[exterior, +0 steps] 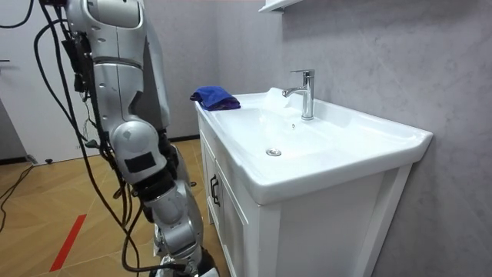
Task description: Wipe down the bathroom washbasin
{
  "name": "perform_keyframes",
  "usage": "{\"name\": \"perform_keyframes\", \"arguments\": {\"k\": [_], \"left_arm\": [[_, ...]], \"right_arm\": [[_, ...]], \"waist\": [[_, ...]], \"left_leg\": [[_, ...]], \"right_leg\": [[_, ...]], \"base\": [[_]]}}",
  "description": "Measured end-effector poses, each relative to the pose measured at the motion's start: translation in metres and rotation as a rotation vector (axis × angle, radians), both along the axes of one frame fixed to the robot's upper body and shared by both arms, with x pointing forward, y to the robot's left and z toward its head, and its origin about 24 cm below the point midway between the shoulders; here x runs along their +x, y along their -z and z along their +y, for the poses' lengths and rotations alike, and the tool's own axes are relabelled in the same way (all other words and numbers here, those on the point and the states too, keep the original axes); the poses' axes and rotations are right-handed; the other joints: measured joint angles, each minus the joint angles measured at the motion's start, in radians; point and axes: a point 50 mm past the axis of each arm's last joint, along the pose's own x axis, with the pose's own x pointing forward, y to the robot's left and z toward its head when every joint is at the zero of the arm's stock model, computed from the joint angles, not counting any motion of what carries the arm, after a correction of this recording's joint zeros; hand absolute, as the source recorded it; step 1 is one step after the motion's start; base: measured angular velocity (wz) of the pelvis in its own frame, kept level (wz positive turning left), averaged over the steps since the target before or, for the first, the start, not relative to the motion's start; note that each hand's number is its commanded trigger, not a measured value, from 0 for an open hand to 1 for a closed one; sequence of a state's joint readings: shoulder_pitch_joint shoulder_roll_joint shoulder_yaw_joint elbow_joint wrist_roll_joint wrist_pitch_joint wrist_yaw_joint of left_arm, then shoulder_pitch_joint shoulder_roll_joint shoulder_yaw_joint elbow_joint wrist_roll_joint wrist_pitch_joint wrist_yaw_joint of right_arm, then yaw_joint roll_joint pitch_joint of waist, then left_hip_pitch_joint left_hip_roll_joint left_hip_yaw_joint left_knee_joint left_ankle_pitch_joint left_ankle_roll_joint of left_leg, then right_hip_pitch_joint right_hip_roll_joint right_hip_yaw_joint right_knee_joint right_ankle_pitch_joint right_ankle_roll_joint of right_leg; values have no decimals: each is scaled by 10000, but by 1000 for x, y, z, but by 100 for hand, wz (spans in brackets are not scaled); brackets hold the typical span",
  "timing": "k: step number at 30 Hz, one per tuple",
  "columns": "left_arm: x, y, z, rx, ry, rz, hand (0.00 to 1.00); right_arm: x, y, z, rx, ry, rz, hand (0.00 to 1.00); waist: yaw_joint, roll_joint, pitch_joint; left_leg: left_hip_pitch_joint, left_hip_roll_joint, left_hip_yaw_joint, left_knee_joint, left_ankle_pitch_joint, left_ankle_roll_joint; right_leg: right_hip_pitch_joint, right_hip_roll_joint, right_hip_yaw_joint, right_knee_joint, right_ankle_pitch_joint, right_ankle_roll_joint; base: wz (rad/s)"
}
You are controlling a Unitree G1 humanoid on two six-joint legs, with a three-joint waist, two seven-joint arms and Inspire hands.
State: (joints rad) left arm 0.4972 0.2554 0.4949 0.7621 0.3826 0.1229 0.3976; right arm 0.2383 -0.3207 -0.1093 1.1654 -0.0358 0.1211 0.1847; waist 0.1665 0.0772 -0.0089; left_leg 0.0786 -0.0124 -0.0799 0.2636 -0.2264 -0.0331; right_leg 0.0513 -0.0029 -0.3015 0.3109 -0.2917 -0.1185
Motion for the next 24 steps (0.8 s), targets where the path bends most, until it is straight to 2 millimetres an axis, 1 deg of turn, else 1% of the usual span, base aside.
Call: {"name": "perform_keyframes", "arguments": {"k": [1,2,3,4,5,7,10,12,13,14,16,17,18,19,20,22,23,24], "left_arm": [[-3,9,-11,-672,128,268,0],[-3,13,-16,-967,178,335,0],[-1,19,-24,-1451,294,430,0],[-2,25,-31,-1854,354,543,0],[-1,27,-34,-2042,350,533,0],[1,35,-43,-2700,409,631,0],[2,44,-56,-3683,405,780,0],[4,49,-63,-4212,211,661,0],[5,50,-66,-4488,170,563,0],[6,51,-67,-4610,181,520,0],[12,53,-71,-4978,330,429,0],[13,54,-72,-5083,355,394,0],[16,55,-73,-5277,395,356,0],[16,55,-74,-5442,381,352,0],[15,56,-74,-5515,365,360,0],[19,57,-76,-5837,401,318,0],[20,58,-76,-5904,423,298,0],[21,58,-77,-6021,438,294,0]], "right_arm": [[-1,0,1,70,-3,25,0],[-1,1,2,115,-1,15,0],[-1,2,4,211,35,2,0],[0,2,5,246,166,-82,0],[1,2,5,250,241,-135,0],[2,3,6,252,271,-159,0],[0,3,7,272,209,-109,0],[1,3,7,274,200,-125,0],[1,3,7,284,220,-109,0],[1,3,7,292,256,-108,0],[1,4,10,295,177,-66,0],[0,4,11,318,110,-35,0],[2,5,12,365,-39,-7,0],[3,6,13,399,-150,10,0],[4,6,14,401,-160,0,0],[4,6,13,362,-211,8,0],[4,6,13,343,-238,29,0],[4,6,13,297,-341,89,0]], "waist": [[-38,-32,-18],[-82,-50,-3],[-179,-134,-5],[-250,-210,13],[-295,-252,18],[-500,-425,26],[-676,-535,30],[-787,-568,23],[-832,-603,25],[-842,-667,4],[-918,-764,51],[-918,-806,55],[-903,-896,66],[-883,-955,98],[-887,-991,98],[-918,-1075,111],[-924,-1085,115],[-918,-1089,114]], "left_leg": [[48,-21,0,-68,0,0],[60,-33,-3,-74,-1,-1],[66,-56,-6,-71,-2,-2],[77,-47,18,-64,-2,-2],[76,-28,61,-54,-2,-2],[109,4,407,-64,-2,-3],[129,22,678,-54,-4,-1],[134,26,839,-57,-4,0],[137,27,962,-60,-4,1],[137,37,1028,-57,-4,1],[203,37,1103,-87,-18,17],[214,37,1132,-96,-19,18],[247,43,1219,-110,-20,19],[324,51,1299,-149,-24,23],[356,54,1324,-162,-34,39],[356,96,1360,-135,-162,147],[357,121,1397,-119,-207,162],[367,170,1567,-88,-294,145]], "right_leg": [[1,-45,2,90,-67,17],[-15,-68,5,165,-121,33],[-13,-89,0,204,-170,49],[-9,-88,11,202,-172,48],[-8,-90,14,203,-171,46],[20,-89,17,189,-175,34],[3,-90,123,171,-178,23],[-15,-91,206,164,-181,29],[-35,-91,265,163,-184,36],[-41,-96,275,163,-184,35],[-5,-98,320,151,-183,35],[-7,-96,352,152,-183,36],[-8,-80,443,152,-181,36],[9,-66,547,151,-180,37],[22,-59,577,151,-180,38],[6,-1,649,134,-172,50],[4,19,664,133,-170,54],[0,59,705,137,-168,60]], "base": [[-6],[6],[6],[0],[-7],[-7],[-14],[-15],[-14],[-14],[-12],[-15],[-23],[-23],[-19],[-9],[-9],[-11]]}}
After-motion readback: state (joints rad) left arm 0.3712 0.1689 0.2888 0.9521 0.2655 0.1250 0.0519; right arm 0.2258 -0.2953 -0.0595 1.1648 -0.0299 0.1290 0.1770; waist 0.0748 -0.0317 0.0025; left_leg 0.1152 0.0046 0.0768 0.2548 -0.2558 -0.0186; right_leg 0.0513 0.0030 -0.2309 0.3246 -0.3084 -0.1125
